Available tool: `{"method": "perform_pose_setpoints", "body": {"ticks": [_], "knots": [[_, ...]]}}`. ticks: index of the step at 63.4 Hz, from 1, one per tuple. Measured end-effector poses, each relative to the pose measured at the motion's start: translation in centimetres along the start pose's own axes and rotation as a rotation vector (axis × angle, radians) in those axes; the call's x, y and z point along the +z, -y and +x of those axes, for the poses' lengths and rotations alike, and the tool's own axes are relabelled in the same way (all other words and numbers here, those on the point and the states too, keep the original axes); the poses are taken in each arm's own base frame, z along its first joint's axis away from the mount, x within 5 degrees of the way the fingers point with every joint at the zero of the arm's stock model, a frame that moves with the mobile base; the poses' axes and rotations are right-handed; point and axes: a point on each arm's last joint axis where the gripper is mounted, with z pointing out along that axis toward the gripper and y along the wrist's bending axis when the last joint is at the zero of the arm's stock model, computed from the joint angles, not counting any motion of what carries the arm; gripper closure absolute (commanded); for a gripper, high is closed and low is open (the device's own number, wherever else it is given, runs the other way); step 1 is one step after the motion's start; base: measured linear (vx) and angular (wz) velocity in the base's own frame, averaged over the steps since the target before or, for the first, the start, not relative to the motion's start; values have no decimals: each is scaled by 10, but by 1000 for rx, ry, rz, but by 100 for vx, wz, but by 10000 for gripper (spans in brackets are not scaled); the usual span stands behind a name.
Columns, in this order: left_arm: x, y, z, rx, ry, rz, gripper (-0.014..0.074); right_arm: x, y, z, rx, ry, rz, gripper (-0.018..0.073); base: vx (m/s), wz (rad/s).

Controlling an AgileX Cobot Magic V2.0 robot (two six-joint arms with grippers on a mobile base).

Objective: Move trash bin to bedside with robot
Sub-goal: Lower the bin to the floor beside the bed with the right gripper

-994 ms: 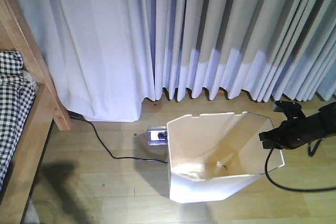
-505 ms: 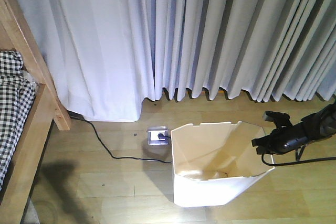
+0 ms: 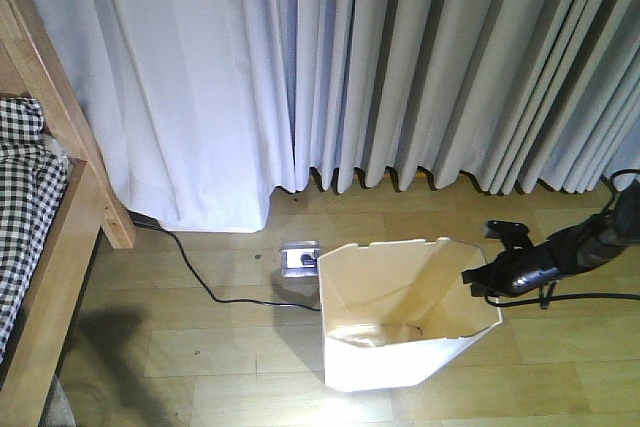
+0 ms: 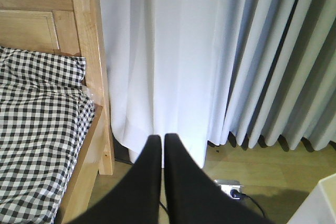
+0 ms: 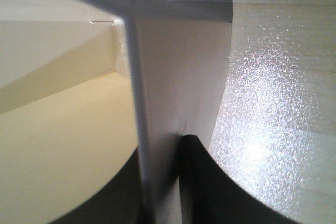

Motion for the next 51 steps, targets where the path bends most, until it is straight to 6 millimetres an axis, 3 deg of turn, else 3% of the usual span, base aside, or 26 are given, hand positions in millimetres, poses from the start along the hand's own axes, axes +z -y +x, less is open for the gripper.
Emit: {"method": "perform_pose_setpoints", "body": {"ticks": [27,51], "knots": [[0,0,0,0,0,0,603,45,-4,-6,52,-28,-34,562,0,0],[0,0,0,0,0,0,603,56,-2,-21,0,-5,-1,547,0,0]]}}
